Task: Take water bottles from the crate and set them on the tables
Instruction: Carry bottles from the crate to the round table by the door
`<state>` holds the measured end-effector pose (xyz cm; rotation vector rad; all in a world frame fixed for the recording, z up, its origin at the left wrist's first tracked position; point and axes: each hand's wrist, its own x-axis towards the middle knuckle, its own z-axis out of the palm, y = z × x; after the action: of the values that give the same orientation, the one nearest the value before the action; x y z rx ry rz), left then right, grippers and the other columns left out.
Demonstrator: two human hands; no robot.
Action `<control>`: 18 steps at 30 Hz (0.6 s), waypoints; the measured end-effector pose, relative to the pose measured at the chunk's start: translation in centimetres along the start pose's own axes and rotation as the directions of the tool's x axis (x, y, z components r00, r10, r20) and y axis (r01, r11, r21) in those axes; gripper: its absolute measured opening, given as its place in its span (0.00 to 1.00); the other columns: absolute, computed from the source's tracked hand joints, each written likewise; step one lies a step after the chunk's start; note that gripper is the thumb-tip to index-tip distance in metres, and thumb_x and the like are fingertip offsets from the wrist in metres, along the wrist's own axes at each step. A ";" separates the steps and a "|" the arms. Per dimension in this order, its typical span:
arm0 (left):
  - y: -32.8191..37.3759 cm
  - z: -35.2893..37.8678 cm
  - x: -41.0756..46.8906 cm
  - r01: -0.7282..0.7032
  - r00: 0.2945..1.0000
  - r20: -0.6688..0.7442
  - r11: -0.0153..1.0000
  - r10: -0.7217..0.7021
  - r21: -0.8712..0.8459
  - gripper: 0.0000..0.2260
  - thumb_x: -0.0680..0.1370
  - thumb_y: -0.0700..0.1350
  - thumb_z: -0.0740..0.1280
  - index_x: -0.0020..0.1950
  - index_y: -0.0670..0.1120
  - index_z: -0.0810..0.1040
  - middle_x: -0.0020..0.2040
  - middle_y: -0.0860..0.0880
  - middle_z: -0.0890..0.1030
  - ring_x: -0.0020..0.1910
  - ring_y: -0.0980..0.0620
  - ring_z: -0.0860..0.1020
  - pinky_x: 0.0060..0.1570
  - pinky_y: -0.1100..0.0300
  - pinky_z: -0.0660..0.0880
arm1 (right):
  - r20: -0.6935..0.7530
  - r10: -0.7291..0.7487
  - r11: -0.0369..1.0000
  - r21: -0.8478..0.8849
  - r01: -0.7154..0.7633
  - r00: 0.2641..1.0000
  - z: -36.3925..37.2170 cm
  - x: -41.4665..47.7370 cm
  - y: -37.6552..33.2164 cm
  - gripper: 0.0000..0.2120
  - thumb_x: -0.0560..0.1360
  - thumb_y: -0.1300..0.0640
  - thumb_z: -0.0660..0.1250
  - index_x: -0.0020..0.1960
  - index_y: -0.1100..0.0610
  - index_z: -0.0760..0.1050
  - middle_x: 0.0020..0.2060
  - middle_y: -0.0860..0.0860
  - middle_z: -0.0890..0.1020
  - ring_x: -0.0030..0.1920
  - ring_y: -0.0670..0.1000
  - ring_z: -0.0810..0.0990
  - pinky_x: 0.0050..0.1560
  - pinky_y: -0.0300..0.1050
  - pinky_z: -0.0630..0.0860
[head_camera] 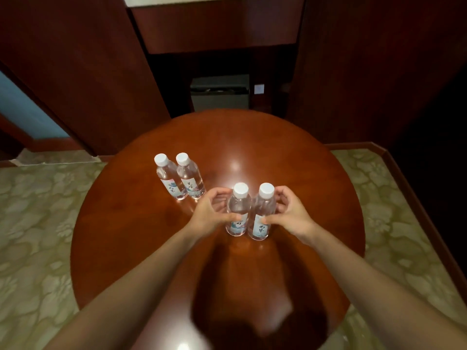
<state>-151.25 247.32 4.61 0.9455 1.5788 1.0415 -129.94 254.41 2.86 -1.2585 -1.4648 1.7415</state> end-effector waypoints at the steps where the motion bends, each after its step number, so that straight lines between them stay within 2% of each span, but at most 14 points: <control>1: -0.3 -0.1 0.6 0.013 1.000 0.011 1.000 -0.013 -0.001 0.32 0.63 0.31 0.79 0.64 0.42 0.72 0.61 0.47 0.78 0.61 0.49 0.79 0.62 0.58 0.77 | -0.002 0.009 1.000 0.002 -0.009 1.000 0.2 0.4 0.2 0.30 0.63 0.79 0.74 0.55 0.53 0.70 0.55 0.50 0.80 0.57 0.54 0.83 0.52 0.49 0.82; 4: -1.5 -0.6 2.0 0.035 0.998 0.056 0.998 -0.033 -0.045 0.31 0.63 0.27 0.77 0.61 0.45 0.71 0.63 0.43 0.78 0.62 0.45 0.79 0.63 0.52 0.76 | 0.001 0.018 1.000 -0.005 -0.018 1.000 0.6 1.5 0.7 0.30 0.64 0.80 0.73 0.56 0.54 0.70 0.54 0.47 0.79 0.55 0.50 0.82 0.49 0.43 0.81; 6: -2.0 -0.8 2.5 0.036 0.997 0.075 0.996 -0.030 -0.077 0.30 0.65 0.25 0.75 0.60 0.46 0.70 0.64 0.40 0.77 0.62 0.42 0.78 0.64 0.47 0.76 | 0.012 0.020 1.000 -0.018 -0.020 1.000 0.7 2.2 0.8 0.31 0.64 0.79 0.73 0.55 0.52 0.70 0.54 0.46 0.79 0.56 0.49 0.82 0.51 0.43 0.79; 9: -2.6 -1.2 3.0 0.027 0.995 0.094 0.996 -0.019 -0.084 0.30 0.65 0.26 0.76 0.58 0.47 0.69 0.61 0.43 0.77 0.61 0.43 0.79 0.60 0.52 0.78 | 0.042 0.014 0.999 -0.052 -0.012 0.999 0.6 2.7 0.7 0.32 0.63 0.79 0.74 0.55 0.50 0.70 0.54 0.46 0.79 0.57 0.50 0.82 0.56 0.48 0.80; 12: -3.0 -1.3 2.7 0.012 0.992 0.128 0.999 -0.007 -0.039 0.30 0.66 0.25 0.75 0.59 0.48 0.70 0.58 0.46 0.79 0.59 0.46 0.80 0.55 0.58 0.79 | 0.070 -0.003 0.995 -0.098 0.010 0.998 0.5 2.5 0.8 0.33 0.63 0.80 0.74 0.56 0.51 0.70 0.57 0.50 0.79 0.57 0.51 0.81 0.57 0.50 0.80; 15: -2.9 -1.2 2.3 -0.001 0.992 0.129 1.000 -0.002 0.022 0.30 0.65 0.25 0.76 0.59 0.47 0.71 0.58 0.49 0.78 0.61 0.46 0.79 0.58 0.57 0.78 | 0.087 -0.025 0.983 -0.178 0.040 0.996 0.6 2.0 0.7 0.33 0.61 0.79 0.76 0.54 0.51 0.69 0.56 0.53 0.79 0.53 0.50 0.80 0.52 0.48 0.79; 18: -2.3 -1.1 2.0 -0.015 0.996 0.094 0.989 0.001 0.146 0.30 0.65 0.30 0.78 0.61 0.48 0.71 0.60 0.50 0.77 0.64 0.48 0.76 0.65 0.53 0.75 | 0.096 -0.037 0.955 -0.291 0.064 0.995 0.6 1.8 0.3 0.32 0.61 0.76 0.76 0.53 0.49 0.68 0.53 0.50 0.79 0.49 0.47 0.80 0.47 0.41 0.77</control>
<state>-152.97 248.25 1.99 1.0854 1.5907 0.8824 -131.21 255.56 2.03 -1.2880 -1.8460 1.6064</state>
